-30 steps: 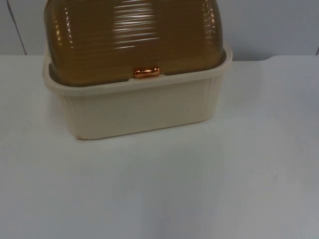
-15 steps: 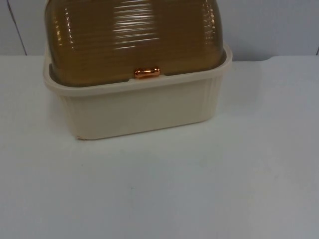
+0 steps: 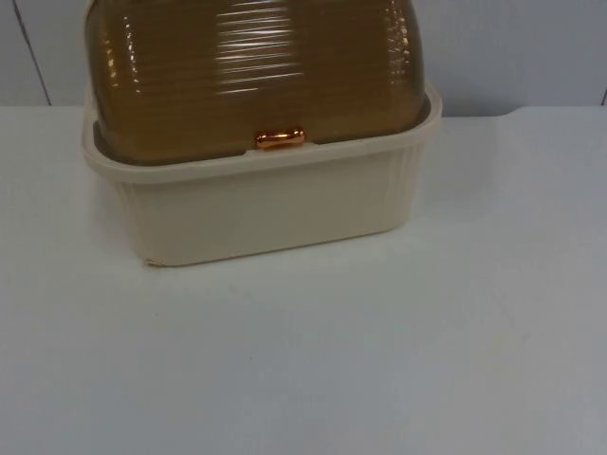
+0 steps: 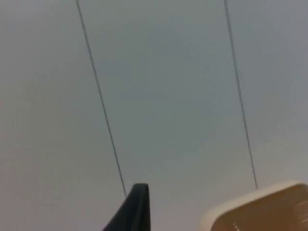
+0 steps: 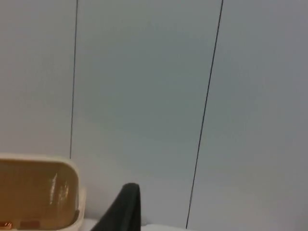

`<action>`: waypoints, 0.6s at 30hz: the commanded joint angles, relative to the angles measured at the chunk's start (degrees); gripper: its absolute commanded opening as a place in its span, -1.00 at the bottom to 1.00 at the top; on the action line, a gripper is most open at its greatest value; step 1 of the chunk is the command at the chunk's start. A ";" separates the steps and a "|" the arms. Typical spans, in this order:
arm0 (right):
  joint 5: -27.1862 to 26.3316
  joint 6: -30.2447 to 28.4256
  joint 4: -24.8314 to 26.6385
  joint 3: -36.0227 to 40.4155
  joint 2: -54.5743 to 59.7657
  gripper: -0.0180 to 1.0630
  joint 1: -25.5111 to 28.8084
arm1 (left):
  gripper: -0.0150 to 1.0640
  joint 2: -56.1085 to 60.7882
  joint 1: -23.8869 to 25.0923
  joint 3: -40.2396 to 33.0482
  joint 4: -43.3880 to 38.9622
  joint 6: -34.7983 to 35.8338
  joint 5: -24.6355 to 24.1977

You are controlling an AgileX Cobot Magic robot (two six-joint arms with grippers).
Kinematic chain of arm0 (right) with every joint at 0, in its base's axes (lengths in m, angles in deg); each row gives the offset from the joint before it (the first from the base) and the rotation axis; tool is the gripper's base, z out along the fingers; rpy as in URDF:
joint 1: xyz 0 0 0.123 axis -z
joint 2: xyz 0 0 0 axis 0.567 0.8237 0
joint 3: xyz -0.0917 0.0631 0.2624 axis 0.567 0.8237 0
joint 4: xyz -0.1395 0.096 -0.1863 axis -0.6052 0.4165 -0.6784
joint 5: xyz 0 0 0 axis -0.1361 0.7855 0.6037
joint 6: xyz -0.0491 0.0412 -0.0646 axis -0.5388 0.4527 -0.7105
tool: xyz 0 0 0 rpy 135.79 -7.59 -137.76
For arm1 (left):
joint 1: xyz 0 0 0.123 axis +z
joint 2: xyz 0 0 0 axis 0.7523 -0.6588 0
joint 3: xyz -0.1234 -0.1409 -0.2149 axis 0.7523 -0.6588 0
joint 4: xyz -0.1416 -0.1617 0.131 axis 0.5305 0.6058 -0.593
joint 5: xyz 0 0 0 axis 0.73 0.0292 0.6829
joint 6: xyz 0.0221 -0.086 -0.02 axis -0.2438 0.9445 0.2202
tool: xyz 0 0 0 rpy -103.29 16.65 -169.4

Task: Open the box lid with the left hand, place the block into the box with the right hand, then close the box lid with the left hand.

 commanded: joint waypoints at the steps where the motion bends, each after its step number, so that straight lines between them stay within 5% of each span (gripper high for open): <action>1: 2.14 0.43 0.64 -0.57 0.00 0.98 0.13 | 0.98 -0.06 -0.39 2.16 0.67 -0.68 -0.87; 12: 0.27 2.16 2.13 2.11 0.00 0.98 -0.54 | 0.98 -0.06 -0.39 4.04 -4.42 4.03 -6.14; 18: -0.12 4.34 2.24 12.97 0.00 0.98 -0.54 | 0.98 -0.06 -0.39 -1.94 -4.80 6.43 -8.10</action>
